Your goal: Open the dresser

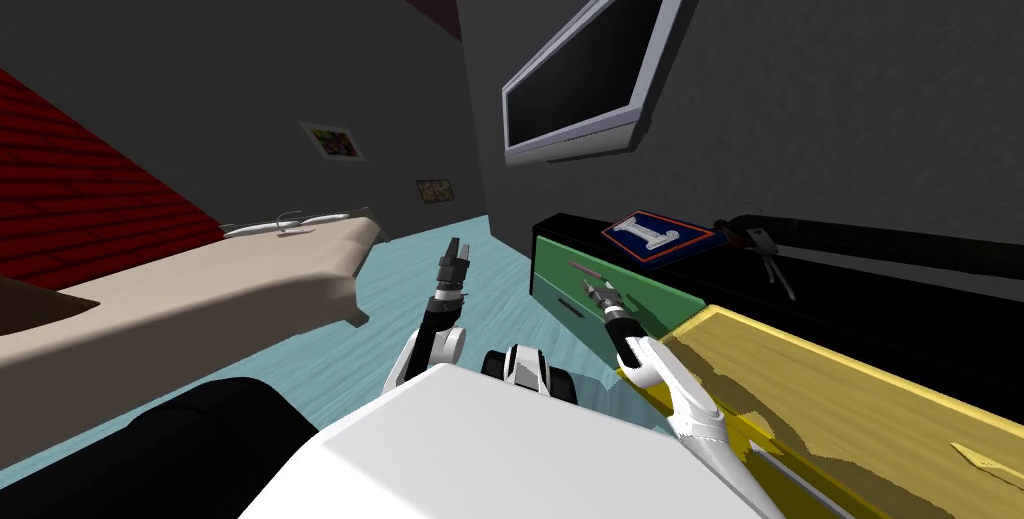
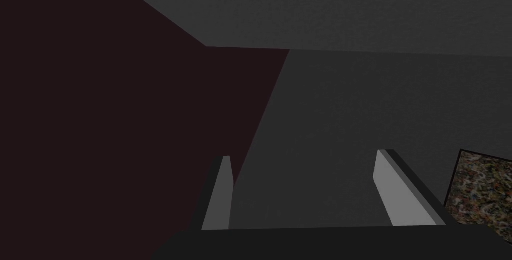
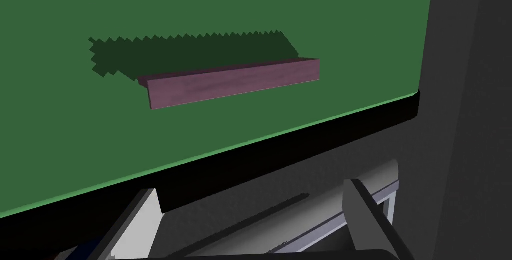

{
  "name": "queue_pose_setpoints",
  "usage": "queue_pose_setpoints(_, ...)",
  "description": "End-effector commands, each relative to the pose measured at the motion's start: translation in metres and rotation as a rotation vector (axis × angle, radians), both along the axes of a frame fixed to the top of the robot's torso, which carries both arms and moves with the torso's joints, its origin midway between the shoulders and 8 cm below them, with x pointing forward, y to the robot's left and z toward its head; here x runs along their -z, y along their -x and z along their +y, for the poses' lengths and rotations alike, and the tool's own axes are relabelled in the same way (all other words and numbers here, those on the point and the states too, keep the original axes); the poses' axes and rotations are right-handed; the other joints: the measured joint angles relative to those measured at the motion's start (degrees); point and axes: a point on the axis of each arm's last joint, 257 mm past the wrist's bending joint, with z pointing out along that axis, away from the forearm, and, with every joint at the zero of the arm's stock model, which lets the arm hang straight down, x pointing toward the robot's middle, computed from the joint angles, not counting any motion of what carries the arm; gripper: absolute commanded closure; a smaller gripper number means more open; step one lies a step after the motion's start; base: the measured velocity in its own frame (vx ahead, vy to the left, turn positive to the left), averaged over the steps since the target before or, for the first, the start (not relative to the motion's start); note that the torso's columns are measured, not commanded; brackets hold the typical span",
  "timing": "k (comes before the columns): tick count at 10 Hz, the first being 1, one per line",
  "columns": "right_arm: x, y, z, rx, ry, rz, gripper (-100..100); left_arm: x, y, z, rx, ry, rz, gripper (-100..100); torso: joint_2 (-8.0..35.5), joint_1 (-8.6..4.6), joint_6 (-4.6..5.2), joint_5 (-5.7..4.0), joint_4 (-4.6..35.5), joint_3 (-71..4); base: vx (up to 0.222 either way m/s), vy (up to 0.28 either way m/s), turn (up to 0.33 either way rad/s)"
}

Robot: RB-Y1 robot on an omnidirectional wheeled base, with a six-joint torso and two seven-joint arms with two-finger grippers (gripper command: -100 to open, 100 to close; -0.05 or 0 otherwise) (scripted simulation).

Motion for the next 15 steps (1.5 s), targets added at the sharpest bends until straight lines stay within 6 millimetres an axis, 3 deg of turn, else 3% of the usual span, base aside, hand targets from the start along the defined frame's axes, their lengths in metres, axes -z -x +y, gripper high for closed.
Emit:
queue_pose_setpoints(1, 0.018, -0.007, -0.025, 0.045, 0.144, 0.047, -100, 0.000, 0.000, 0.000, 0.000, 0.000, 0.000, 0, 0.02, 0.09, 0.01, 0.03, 0.01, 0.02, 0.114, 0.156, -0.100)
queue_pose_setpoints(4, 0.034, -0.006, -0.042, 0.071, 0.240, 0.087, -100, 0.000, 0.000, 0.000, 0.000, 0.000, 0.000, 0, 0.05, 0.03, 0.00, 0.01, 0.02, 0.04, 0.078, 0.130, -0.045)
queue_pose_setpoints(5, 0.042, -0.007, -0.056, 0.094, 0.308, 0.111, -100, 0.000, 0.000, 0.000, 0.000, 0.000, 0.000, 0, 0.15, -0.17, 0.01, -0.03, 0.05, 0.09, 0.045, 0.091, -0.056)
queue_pose_setpoints(6, 0.041, -0.007, -0.056, 0.093, 0.313, 0.110, -100, 0.000, 0.000, 0.000, 0.000, 0.000, 0.000, 0, 0.16, -0.12, 0.03, -0.04, 0.05, 0.10, 0.042, 0.074, -0.046)
queue_pose_setpoints(10, 0.056, -0.009, -0.096, 0.154, 0.503, 0.169, -100, 0.000, 0.000, 0.000, 0.000, 0.000, 0.000, 0, -0.01, 0.03, 0.00, 0.02, 0.00, -0.02, 0.075, 0.111, -0.057)
queue_pose_setpoints(11, 0.055, -0.009, -0.096, 0.152, 0.515, 0.167, -100, 0.000, 0.000, 0.000, 0.000, 0.000, 0.000, 0, 0.03, -0.02, 0.01, -0.01, 0.02, 0.03, 0.049, 0.079, -0.029)
queue_pose_setpoints(14, 0.058, -0.009, -0.130, 0.199, 0.684, 0.205, -100, 0.000, 0.000, 0.000, 0.000, 0.000, 0.000, 0, 0.03, 0.08, 0.01, 0.02, 0.02, 0.03, 0.057, 0.108, -0.069)
queue_pose_setpoints(15, 0.058, -0.009, -0.130, 0.199, 0.685, 0.205, -100, 0.000, 0.000, 0.000, 0.000, 0.000, 0.000, 0, -0.05, 0.16, 0.00, 0.05, -0.01, -0.03, 0.068, 0.105, -0.025)
